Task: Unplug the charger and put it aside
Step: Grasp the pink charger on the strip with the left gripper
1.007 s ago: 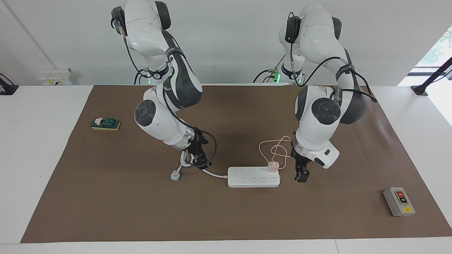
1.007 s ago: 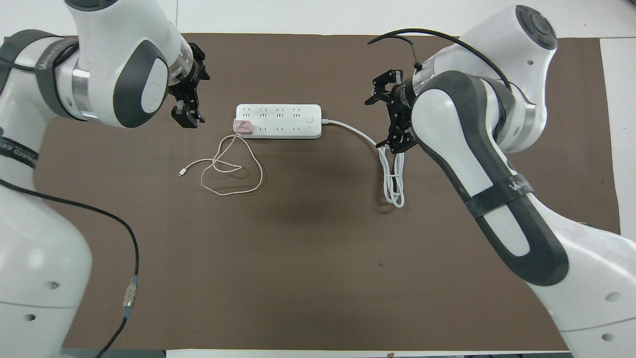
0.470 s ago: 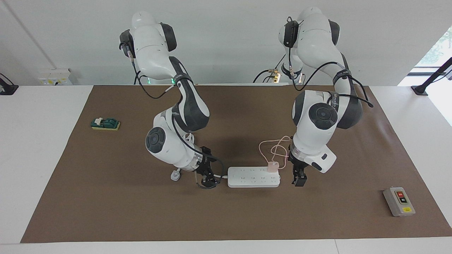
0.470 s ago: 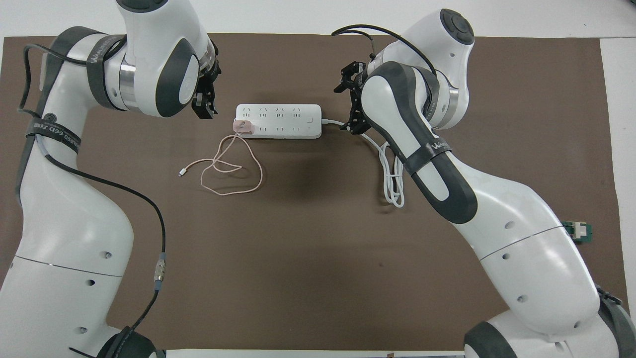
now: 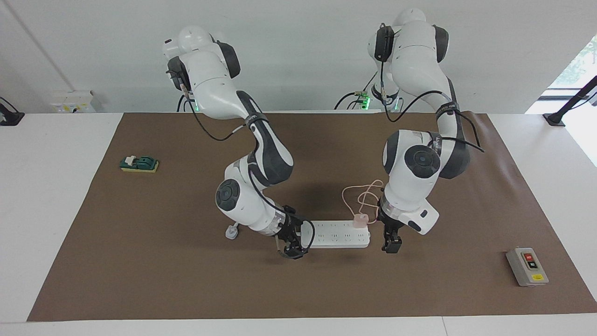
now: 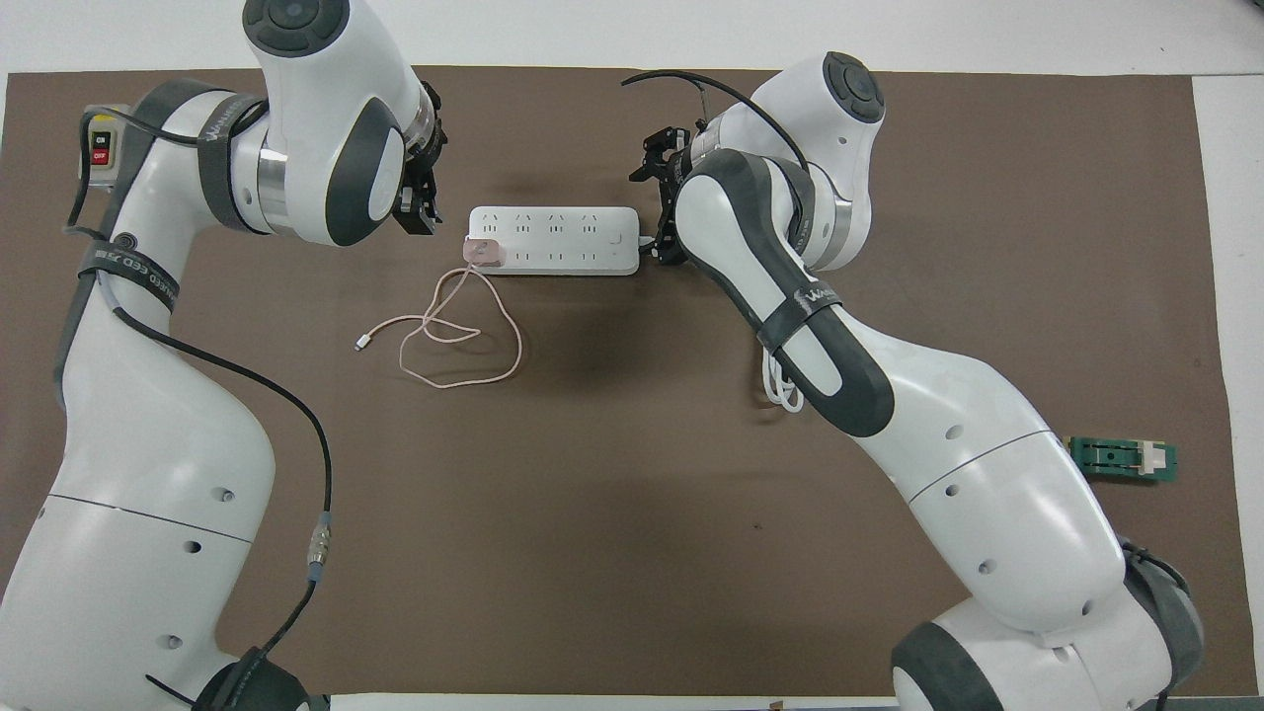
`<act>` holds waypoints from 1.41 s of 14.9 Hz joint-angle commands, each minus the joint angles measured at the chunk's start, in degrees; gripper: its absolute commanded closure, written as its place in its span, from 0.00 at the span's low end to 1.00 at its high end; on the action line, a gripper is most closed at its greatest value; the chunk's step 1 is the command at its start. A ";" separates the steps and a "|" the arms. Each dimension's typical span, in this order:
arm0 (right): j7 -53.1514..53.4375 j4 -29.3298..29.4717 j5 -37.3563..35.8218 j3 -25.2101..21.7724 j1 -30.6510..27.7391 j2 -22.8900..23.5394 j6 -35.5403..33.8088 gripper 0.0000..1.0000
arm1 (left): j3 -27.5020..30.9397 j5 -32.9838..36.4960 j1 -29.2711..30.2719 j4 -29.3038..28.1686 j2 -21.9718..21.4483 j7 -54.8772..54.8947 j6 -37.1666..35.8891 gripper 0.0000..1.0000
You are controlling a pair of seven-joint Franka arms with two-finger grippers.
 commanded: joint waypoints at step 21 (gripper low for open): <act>-2.03 -6.56 2.72 0.30 3.81 -1.50 8.63 0.00 | 0.60 -0.57 -5.24 -18.40 -8.30 -4.44 11.59 0.00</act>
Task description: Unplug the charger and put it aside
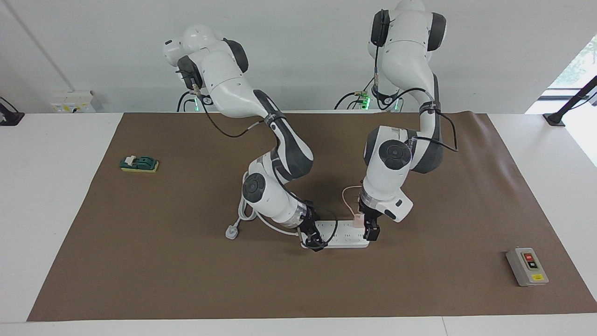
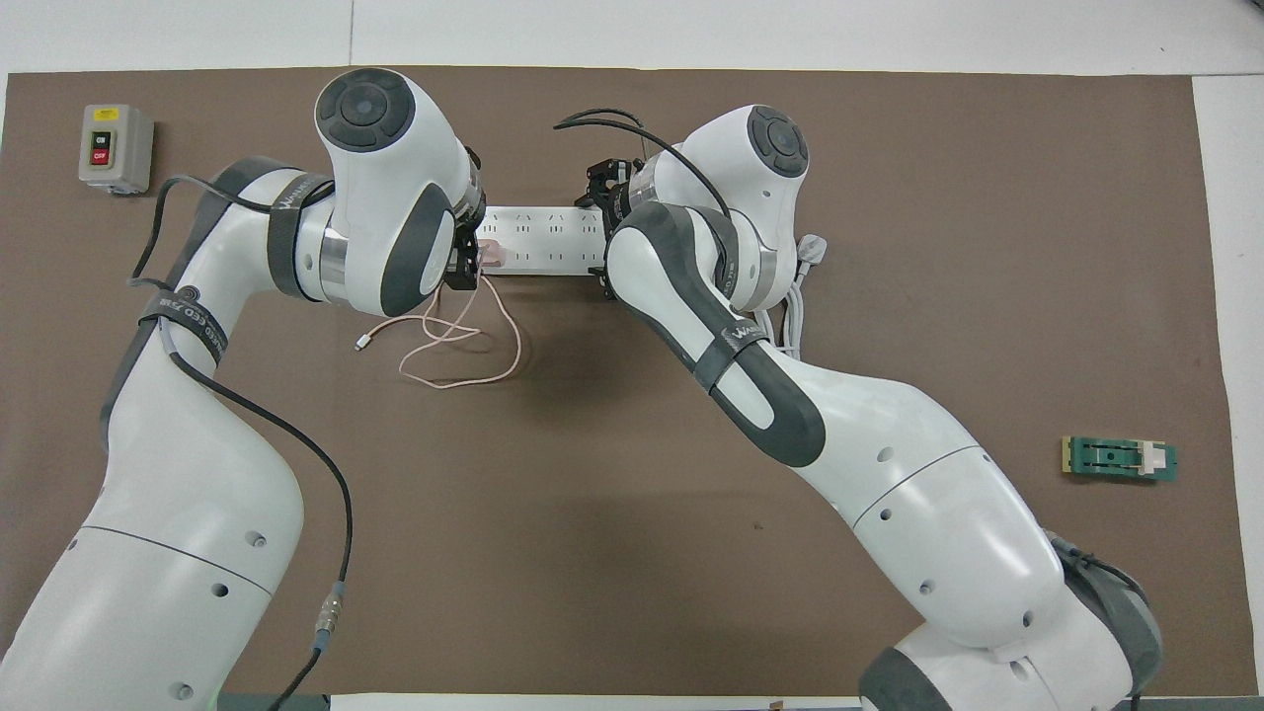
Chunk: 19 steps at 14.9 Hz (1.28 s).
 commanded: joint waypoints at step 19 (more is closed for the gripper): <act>-0.96 -11.46 -0.35 -0.31 -1.45 -8.26 -2.28 0.00 | 0.70 -0.54 -0.96 -4.92 -3.21 -0.53 1.69 0.00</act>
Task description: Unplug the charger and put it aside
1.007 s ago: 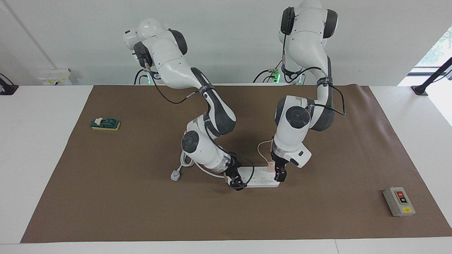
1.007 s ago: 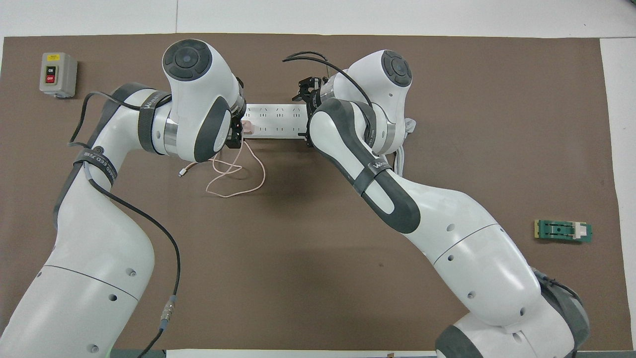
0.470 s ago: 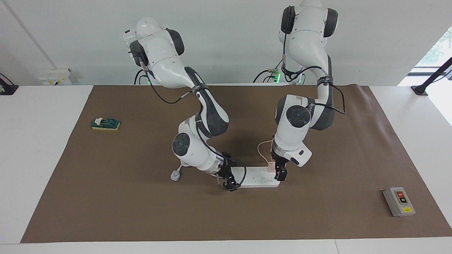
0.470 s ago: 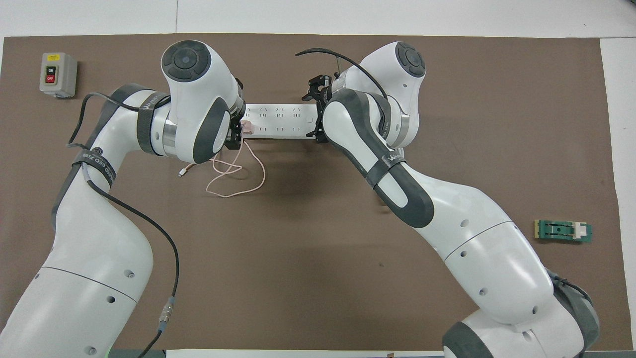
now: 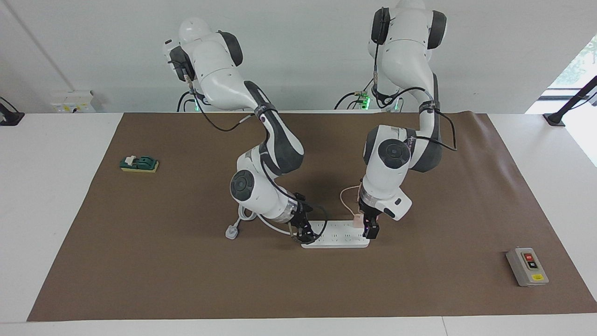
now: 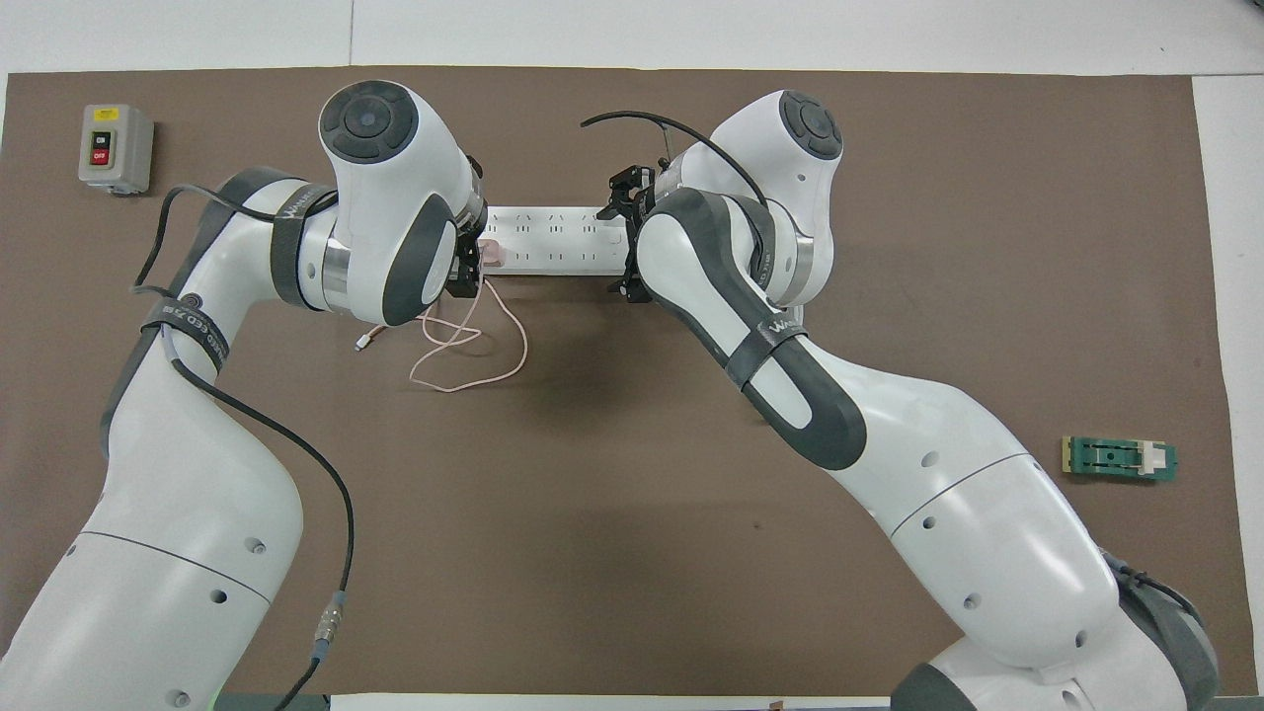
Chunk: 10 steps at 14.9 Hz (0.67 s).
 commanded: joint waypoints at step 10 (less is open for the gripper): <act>-3.91 -4.34 -1.49 -0.16 0.15 -2.36 6.14 0.00 | 0.70 -0.45 -0.82 -3.04 -2.17 -0.44 1.45 0.00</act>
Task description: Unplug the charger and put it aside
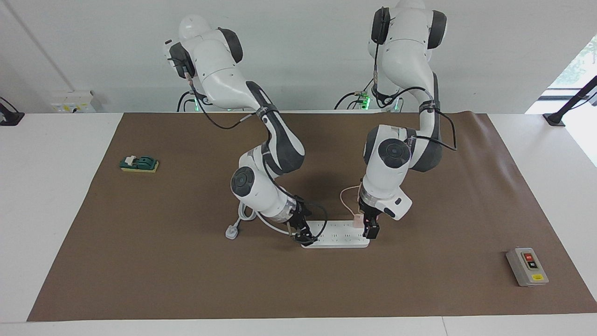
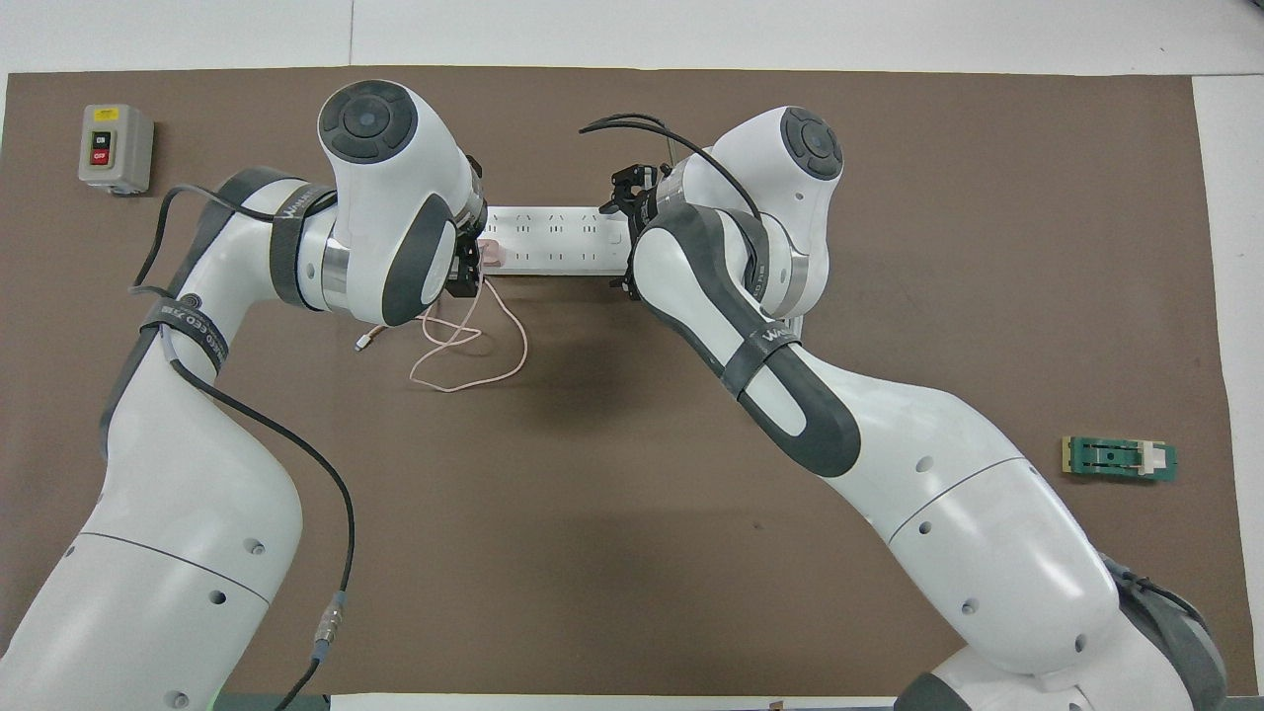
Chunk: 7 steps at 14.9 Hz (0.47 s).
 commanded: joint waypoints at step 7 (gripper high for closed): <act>-2.18 -1.83 -0.90 0.03 -0.65 0.24 3.16 0.00 | 0.78 -0.36 -0.82 -2.92 -2.09 -0.44 0.98 0.00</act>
